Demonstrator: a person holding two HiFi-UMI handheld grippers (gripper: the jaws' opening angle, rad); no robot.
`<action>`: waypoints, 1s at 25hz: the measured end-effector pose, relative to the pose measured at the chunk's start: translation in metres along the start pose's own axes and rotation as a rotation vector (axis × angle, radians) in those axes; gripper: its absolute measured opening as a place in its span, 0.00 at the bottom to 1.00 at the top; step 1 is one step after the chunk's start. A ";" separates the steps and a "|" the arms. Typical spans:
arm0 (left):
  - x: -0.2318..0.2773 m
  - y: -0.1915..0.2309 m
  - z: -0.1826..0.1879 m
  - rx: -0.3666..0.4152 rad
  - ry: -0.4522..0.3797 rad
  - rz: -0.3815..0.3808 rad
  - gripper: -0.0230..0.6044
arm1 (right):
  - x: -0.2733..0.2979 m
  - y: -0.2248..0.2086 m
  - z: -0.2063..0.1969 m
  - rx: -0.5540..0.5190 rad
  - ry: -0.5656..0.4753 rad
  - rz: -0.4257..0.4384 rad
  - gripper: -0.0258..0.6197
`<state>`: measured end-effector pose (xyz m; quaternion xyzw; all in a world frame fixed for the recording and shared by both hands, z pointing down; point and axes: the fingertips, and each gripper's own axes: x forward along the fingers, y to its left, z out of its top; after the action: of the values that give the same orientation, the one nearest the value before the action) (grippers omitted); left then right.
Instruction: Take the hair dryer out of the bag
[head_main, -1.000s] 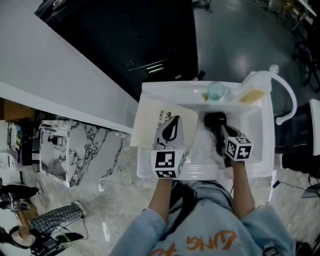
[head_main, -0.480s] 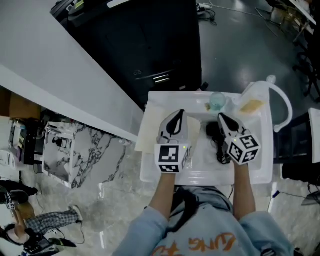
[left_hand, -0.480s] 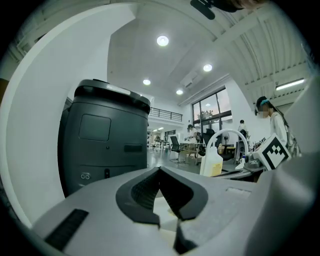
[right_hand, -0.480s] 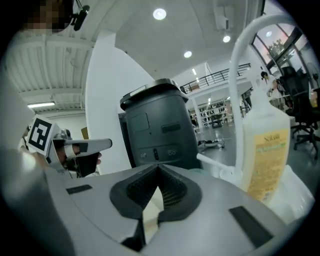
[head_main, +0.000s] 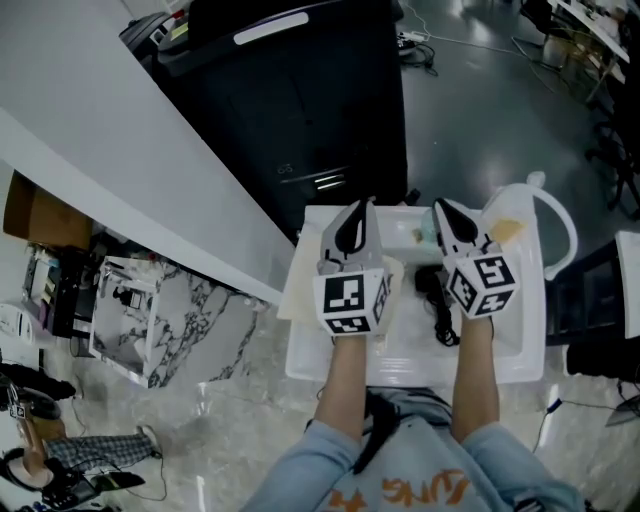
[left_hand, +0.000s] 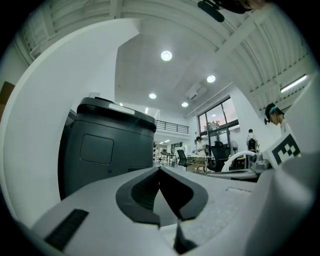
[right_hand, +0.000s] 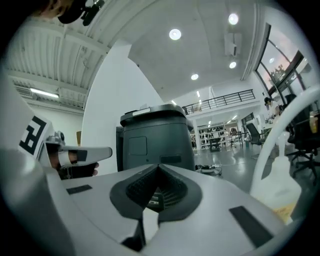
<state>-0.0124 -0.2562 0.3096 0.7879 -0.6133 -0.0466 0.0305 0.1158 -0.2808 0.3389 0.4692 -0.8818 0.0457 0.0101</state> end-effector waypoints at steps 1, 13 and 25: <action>-0.001 0.004 0.000 -0.005 0.002 0.024 0.04 | 0.001 0.001 0.009 -0.011 -0.021 -0.015 0.04; -0.027 0.019 -0.019 0.048 0.037 0.101 0.04 | -0.007 0.021 0.018 -0.119 -0.063 -0.044 0.04; -0.030 0.029 -0.028 0.052 0.057 0.086 0.04 | -0.007 0.024 0.004 -0.178 -0.015 -0.046 0.04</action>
<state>-0.0444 -0.2347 0.3415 0.7622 -0.6466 -0.0067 0.0294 0.0995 -0.2619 0.3330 0.4869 -0.8715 -0.0364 0.0460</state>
